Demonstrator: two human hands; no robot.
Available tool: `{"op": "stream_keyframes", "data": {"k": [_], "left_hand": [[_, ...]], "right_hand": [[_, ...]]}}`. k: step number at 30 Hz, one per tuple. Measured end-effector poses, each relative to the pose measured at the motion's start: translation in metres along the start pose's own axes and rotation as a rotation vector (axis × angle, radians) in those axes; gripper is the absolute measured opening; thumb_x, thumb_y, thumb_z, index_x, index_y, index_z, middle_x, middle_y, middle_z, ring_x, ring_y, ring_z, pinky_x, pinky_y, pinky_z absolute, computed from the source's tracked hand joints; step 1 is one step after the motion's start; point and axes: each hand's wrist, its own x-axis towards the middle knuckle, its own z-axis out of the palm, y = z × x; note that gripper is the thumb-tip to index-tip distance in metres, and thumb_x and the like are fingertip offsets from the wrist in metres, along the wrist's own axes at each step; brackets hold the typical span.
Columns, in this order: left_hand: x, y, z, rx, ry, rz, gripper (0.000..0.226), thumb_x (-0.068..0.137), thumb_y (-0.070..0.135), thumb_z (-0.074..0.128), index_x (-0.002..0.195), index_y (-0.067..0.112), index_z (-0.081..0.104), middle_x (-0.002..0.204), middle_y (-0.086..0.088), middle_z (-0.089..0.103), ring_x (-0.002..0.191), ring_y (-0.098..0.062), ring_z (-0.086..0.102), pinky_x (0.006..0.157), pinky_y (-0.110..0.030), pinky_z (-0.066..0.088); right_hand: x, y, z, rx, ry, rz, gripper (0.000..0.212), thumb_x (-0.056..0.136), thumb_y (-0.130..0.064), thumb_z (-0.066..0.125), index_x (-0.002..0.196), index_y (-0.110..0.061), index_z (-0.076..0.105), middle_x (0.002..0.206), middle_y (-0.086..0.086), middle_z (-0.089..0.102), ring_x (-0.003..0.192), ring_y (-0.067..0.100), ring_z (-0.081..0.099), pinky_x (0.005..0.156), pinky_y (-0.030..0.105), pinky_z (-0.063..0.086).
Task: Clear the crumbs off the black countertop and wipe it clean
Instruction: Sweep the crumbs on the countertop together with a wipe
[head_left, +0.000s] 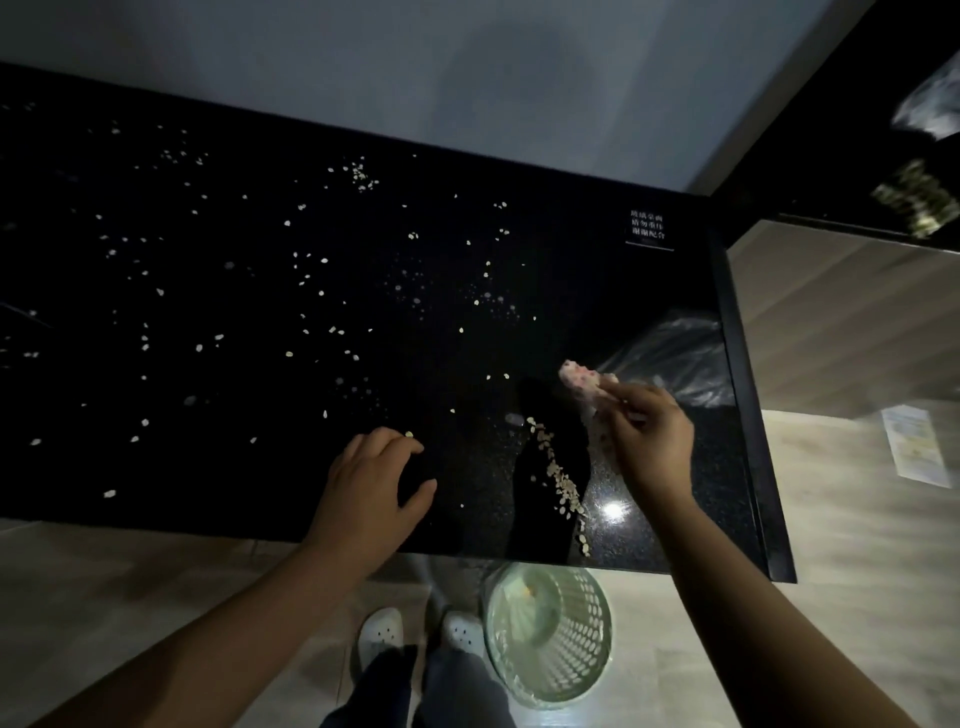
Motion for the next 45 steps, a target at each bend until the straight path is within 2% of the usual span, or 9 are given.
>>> {"op": "stream_keyframes", "data": {"k": [10,15,18,22,27,32,36,41,45], "left_hand": [[0.062,0.005,-0.013,0.053,-0.013,0.015,0.036,0.087,0.038,0.058,0.12,0.022,0.055,0.117,0.01,0.052,0.11,-0.008,0.046,0.092,-0.021,0.037],[0.108,0.013,-0.007,0.095,-0.038,-0.003,0.037,0.09,0.038,0.054,0.123,0.022,0.055,0.12,0.01,0.052,0.112,-0.008,0.044,0.098,-0.024,0.036],[0.131,0.017,-0.004,0.112,-0.042,-0.021,0.037,0.09,0.037,0.054,0.123,0.02,0.056,0.121,0.008,0.053,0.113,-0.01,0.045,0.101,-0.027,0.037],[0.147,0.016,-0.004,0.13,-0.025,-0.054,0.037,0.09,0.034,0.055,0.125,0.019,0.056,0.123,0.007,0.053,0.115,-0.012,0.045,0.103,-0.03,0.037],[0.15,0.012,-0.011,0.145,-0.034,-0.117,0.039,0.091,0.034,0.054,0.126,0.019,0.055,0.124,0.007,0.053,0.116,-0.013,0.045,0.104,-0.03,0.036],[0.161,0.012,-0.018,0.18,-0.038,-0.117,0.039,0.09,0.033,0.057,0.126,0.018,0.057,0.123,0.006,0.054,0.116,-0.015,0.046,0.103,-0.031,0.038],[0.173,0.012,-0.017,0.187,-0.029,-0.13,0.046,0.088,0.035,0.059,0.13,0.016,0.052,0.129,0.004,0.05,0.119,-0.016,0.044,0.105,-0.033,0.037],[0.19,-0.002,-0.021,0.171,0.019,-0.182,0.059,0.086,0.042,0.06,0.135,0.012,0.045,0.138,0.0,0.042,0.127,-0.018,0.037,0.107,-0.032,0.035],[0.2,-0.018,-0.029,0.186,-0.004,-0.211,0.065,0.088,0.045,0.056,0.14,0.011,0.039,0.142,-0.002,0.036,0.131,-0.02,0.032,0.109,-0.033,0.033]], "right_hand": [[0.074,-0.004,0.017,0.056,-0.02,0.021,0.017,0.086,-0.019,0.069,0.103,-0.017,0.074,0.097,-0.01,0.062,0.088,0.006,0.062,0.08,0.021,0.051],[0.139,0.005,0.053,-0.007,-0.079,-0.046,0.018,0.087,-0.016,0.068,0.103,-0.011,0.073,0.095,-0.002,0.062,0.087,0.011,0.061,0.074,0.001,0.037],[0.155,0.011,0.075,-0.059,-0.155,-0.06,0.019,0.089,-0.015,0.065,0.105,-0.009,0.073,0.102,0.005,0.065,0.093,0.018,0.063,0.08,0.012,0.039],[0.131,0.013,0.085,-0.009,-0.227,-0.12,0.018,0.088,-0.013,0.066,0.105,-0.011,0.072,0.105,0.001,0.063,0.098,0.016,0.061,0.087,0.016,0.043],[0.09,0.014,0.072,0.08,-0.429,-0.196,0.021,0.083,-0.007,0.069,0.099,-0.019,0.074,0.099,-0.013,0.06,0.095,-0.001,0.059,0.086,0.011,0.046],[0.147,-0.006,0.069,0.165,-0.226,-0.173,0.022,0.083,-0.006,0.069,0.101,-0.018,0.073,0.095,-0.011,0.059,0.084,0.001,0.06,0.073,0.011,0.048],[0.219,-0.019,0.095,0.057,-0.152,-0.194,0.016,0.086,-0.009,0.066,0.101,-0.008,0.073,0.097,0.004,0.062,0.084,0.016,0.063,0.077,0.017,0.047],[0.24,-0.016,0.132,-0.064,-0.232,-0.163,0.018,0.091,-0.018,0.063,0.104,-0.009,0.073,0.103,0.008,0.065,0.096,0.021,0.062,0.083,0.015,0.041],[0.182,-0.016,0.125,-0.048,-0.315,-0.265,0.016,0.085,-0.01,0.068,0.1,-0.01,0.073,0.099,0.007,0.064,0.091,0.022,0.062,0.082,0.027,0.05]]}}
